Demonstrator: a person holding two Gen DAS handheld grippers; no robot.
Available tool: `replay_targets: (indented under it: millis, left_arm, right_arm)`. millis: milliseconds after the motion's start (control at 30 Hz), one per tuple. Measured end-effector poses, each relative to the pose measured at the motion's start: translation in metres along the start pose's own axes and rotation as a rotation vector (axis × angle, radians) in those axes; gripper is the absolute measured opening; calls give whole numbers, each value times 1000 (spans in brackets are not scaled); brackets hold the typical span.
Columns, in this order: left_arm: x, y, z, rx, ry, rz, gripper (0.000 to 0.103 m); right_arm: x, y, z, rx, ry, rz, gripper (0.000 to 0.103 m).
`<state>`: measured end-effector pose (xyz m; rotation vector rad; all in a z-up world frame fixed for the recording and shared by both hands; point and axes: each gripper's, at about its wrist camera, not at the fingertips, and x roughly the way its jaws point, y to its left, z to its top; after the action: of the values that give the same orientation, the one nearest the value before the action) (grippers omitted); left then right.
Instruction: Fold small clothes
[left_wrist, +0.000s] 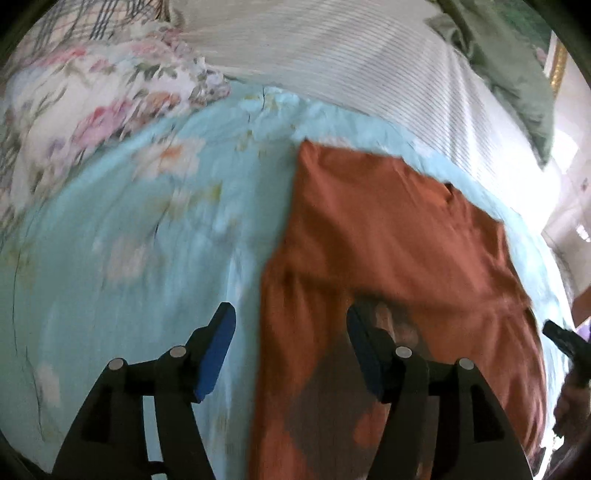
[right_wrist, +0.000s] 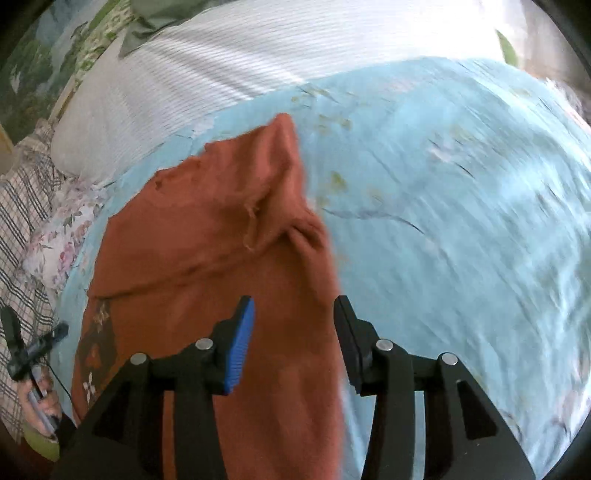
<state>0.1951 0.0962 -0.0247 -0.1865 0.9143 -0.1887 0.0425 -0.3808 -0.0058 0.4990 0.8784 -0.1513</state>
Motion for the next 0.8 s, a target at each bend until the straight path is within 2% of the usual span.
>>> replay_targets:
  millis: [100,200,333,433,533,733,767,800]
  left_arm:
    - [-16,2,-34,-7,40,-32,66]
    - [-27,5,-59,-16,65,-52,66]
    - [-40,9,-101,-34,127,-115,66]
    - [-57,9,-130,-4,123,-144,67]
    - [-71,14,-151,-15,131,-211,70]
    - [-80,22,-175,-52,163,-316,68]
    - [-78,22,-178,-52,180,-333,65]
    - [-75,21,-181,-49,210,-352,55]
  right_arm:
    - [-11,-18,-19,27,25,18,46]
    - [-17,-18,-43,13,68,121,46]
    - [-36,-6,-89,-51,135,279,46]
    - [-51,-3,-116,-68,152,357,46]
    - [-59,-5,-137,-56,162,445,46]
    - [-55,-1,-151,-52,157,496,45]
    - [-57,0,-154,-56,156,497,43]
    - [-54,3,-154,-67,156,498,39]
